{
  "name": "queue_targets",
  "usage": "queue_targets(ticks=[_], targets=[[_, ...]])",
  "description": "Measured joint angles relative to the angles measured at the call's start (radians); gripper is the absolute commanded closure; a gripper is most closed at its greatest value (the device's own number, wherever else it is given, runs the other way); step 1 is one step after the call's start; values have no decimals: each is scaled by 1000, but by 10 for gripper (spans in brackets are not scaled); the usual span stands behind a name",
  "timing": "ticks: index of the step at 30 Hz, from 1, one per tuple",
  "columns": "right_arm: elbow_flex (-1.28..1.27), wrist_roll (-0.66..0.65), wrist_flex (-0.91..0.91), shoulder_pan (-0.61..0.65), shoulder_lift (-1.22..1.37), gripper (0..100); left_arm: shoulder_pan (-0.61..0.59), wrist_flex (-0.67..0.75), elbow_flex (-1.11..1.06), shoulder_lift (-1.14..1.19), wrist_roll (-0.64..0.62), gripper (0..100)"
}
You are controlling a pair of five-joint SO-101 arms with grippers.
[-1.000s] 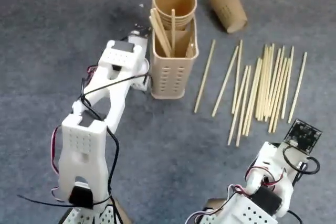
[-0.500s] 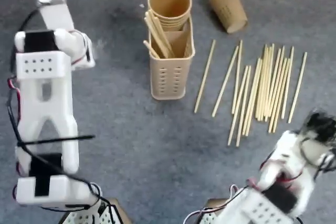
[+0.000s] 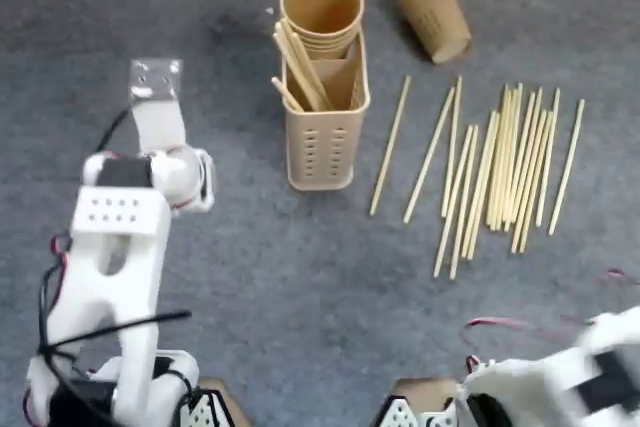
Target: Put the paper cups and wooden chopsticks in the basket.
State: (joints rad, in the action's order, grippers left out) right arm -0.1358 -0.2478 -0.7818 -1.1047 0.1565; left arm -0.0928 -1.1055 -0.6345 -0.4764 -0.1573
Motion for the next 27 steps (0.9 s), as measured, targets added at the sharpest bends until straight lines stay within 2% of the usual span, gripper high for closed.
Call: queue_targets(ticks=[4, 10, 12, 14, 16, 18, 21, 24, 27], targets=[[245, 0, 5, -49, 356, 767, 17, 101, -149, -121, 0, 796], [562, -37, 5, -51, 710, 772, 20, 138, -244, -236, 0, 796], [628, -60, 3, -51, 781, 840, 20, 140, -245, -249, 0, 796], [669, -92, 2, -51, 816, 989, 20, 141, -252, -253, 0, 796], [690, -110, 2, -52, 825, 973, 20, 141, -252, -253, 0, 796], [715, -115, -6, -55, 829, 998, 20, 141, -252, -253, 0, 796], [726, -117, -86, -55, 825, 992, 20, 141, -252, -253, 0, 796], [775, -114, -207, -35, 767, 992, 20, 141, -252, -253, 0, 796], [836, -74, -385, 44, 703, 992, 20, 141, -252, -253, 0, 796]])
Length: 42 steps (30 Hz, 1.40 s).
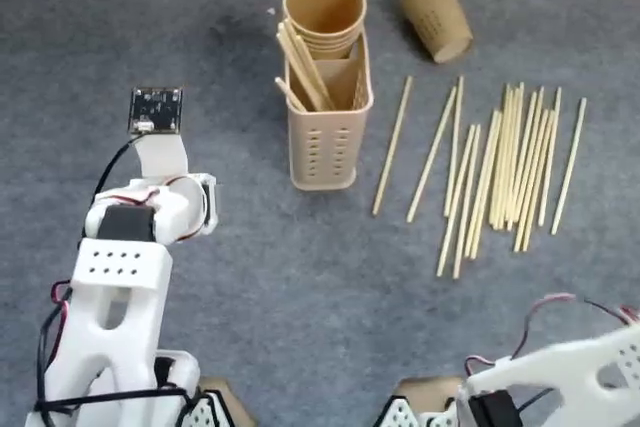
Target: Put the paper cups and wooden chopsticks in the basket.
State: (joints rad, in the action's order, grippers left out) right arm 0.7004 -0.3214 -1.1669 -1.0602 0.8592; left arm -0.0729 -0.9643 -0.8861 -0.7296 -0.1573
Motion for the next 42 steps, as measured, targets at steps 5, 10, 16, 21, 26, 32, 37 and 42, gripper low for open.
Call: queue_targets(ticks=[5, 10, 16, 21, 26, 32, 37, 42], targets=[[212, 153, -221, 241, -187, 992, 0, 0, 0, 0, 0, 796], [479, 359, -276, 534, -367, 992, 0, 44, -51, 0, 0, 796], [686, 582, -38, 872, -445, 992, 0, 103, -81, -3, 0, 796], [686, 611, 57, 1135, -445, 992, 0, 103, -86, -3, 0, 796], [686, 583, 31, 1266, -381, 993, 0, 106, -86, -3, 0, 796], [853, 470, -18, 1355, -216, 993, 0, 106, -86, -3, 0, 796], [950, 420, -98, 1436, -123, 993, 0, 106, -86, -3, 0, 796], [950, 422, -118, 1433, -107, 993, 0, 106, -86, -3, 0, 796]])
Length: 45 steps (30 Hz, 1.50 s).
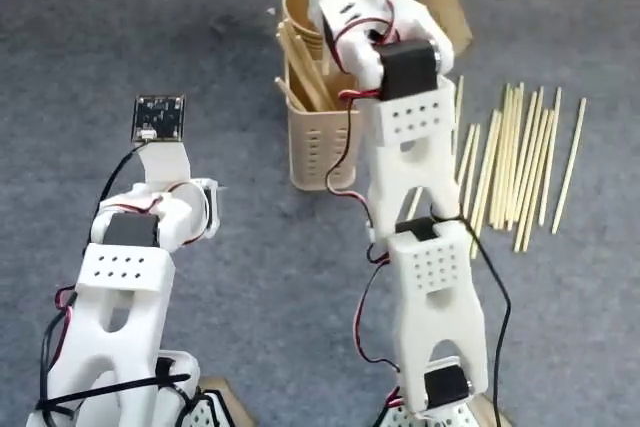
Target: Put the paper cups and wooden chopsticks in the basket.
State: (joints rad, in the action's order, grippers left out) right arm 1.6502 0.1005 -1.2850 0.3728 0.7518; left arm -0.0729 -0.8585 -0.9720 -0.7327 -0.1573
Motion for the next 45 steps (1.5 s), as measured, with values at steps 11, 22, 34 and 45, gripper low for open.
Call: queue_targets(ticks=[11, 22, 34, 45], targets=[[2, -114, -12, 11, -259, 995, 0, 0, 0, 0, 0, 796], [8, -87, -462, -117, -450, 995, 35, 2, -12, 0, 0, 796], [-181, -81, -470, -146, -535, 995, 55, 3, -15, 0, 0, 796], [-1326, -81, -253, 29, -1261, 995, 55, 21, -23, 0, 54, 796]])
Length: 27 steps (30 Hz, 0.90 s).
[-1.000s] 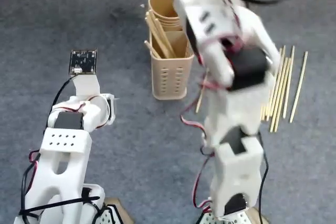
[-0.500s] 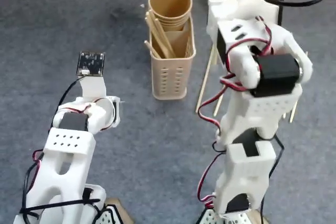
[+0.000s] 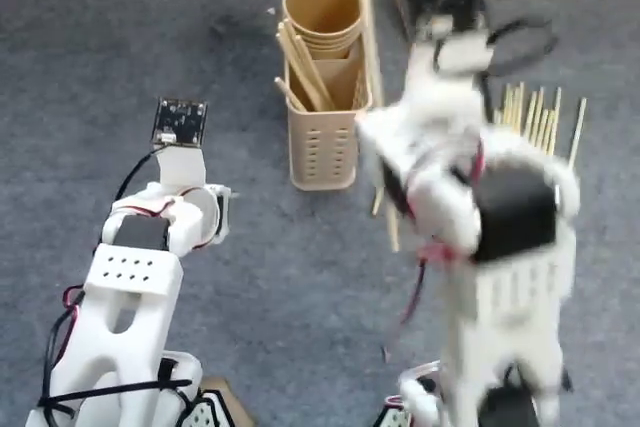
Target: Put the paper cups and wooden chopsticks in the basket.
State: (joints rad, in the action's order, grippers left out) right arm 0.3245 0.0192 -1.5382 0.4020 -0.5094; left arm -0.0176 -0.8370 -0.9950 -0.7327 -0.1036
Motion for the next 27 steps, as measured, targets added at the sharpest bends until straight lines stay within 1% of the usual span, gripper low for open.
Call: queue_targets(ticks=[2, 4, 9, 10, 12, 16, 20, 22, 25, 26, 27], targets=[[-178, 2, 235, -12, -106, 995, 0, 0, 0, 0, -2, 796], [-358, 2, 520, -28, -157, 995, 0, 0, -3, 0, 2, 796], [-732, 2, 1277, -28, -103, 995, 0, 0, -3, 0, 2, 796], [-781, 2, 1395, -20, -89, 995, 0, 0, -3, 0, 2, 796], [-850, 2, 1565, 3, -64, 995, 0, 0, -3, 0, 2, 796], [-925, 2, 1755, 20, -32, 995, 0, 12, -3, 0, 2, 796], [-936, 2, 1818, 20, -25, 990, 0, 15, -3, 0, 2, 796], [-962, 2, 1820, 20, -25, 945, 2, 15, -3, 0, 2, 796], [-1037, 2, 1812, 20, -23, 811, 0, 15, -3, 0, 2, 796], [-1065, 2, 1812, 20, -23, 783, 0, 15, -3, 0, 2, 796], [-1088, 2, 1811, 20, -23, 776, 0, 15, -3, 0, 2, 796]])
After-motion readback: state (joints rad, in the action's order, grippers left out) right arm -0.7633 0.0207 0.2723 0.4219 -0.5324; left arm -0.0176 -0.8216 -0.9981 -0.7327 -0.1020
